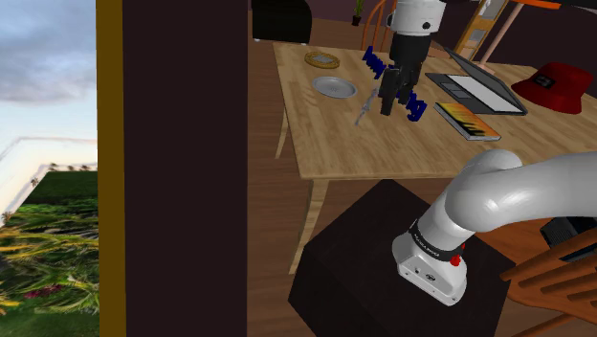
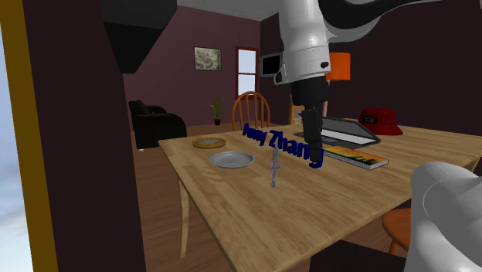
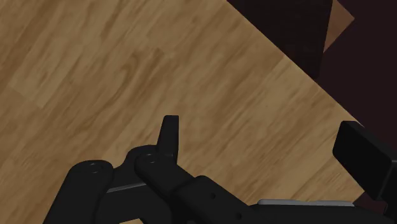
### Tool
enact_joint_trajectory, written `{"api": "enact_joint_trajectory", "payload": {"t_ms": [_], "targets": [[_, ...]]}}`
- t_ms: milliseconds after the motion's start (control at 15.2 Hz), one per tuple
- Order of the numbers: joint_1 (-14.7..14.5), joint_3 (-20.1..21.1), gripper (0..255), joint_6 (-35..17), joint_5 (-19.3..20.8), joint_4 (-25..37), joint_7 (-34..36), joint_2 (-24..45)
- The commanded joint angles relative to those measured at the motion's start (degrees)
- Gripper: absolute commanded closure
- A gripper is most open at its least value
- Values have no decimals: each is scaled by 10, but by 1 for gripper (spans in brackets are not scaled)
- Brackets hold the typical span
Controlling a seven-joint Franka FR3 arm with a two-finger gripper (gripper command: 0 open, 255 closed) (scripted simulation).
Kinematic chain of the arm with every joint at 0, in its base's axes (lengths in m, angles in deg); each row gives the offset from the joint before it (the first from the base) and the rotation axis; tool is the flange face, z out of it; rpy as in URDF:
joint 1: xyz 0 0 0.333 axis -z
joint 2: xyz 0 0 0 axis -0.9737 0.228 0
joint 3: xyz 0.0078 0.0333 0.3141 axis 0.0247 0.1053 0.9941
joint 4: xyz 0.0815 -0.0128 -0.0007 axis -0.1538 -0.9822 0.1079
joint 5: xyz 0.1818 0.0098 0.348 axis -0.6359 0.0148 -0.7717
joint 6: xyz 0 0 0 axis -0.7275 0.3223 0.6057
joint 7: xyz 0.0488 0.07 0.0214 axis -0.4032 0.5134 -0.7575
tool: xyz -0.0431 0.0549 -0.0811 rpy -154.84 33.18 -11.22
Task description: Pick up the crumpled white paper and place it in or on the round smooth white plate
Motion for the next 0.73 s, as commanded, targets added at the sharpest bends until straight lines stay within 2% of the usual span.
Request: {"api": "enact_joint_trajectory", "payload": {"t_ms": [0,660], "targets": [[0,0,0,0,0,0,0,0],[99,-55,0,-180,4,13,109,96]]}}
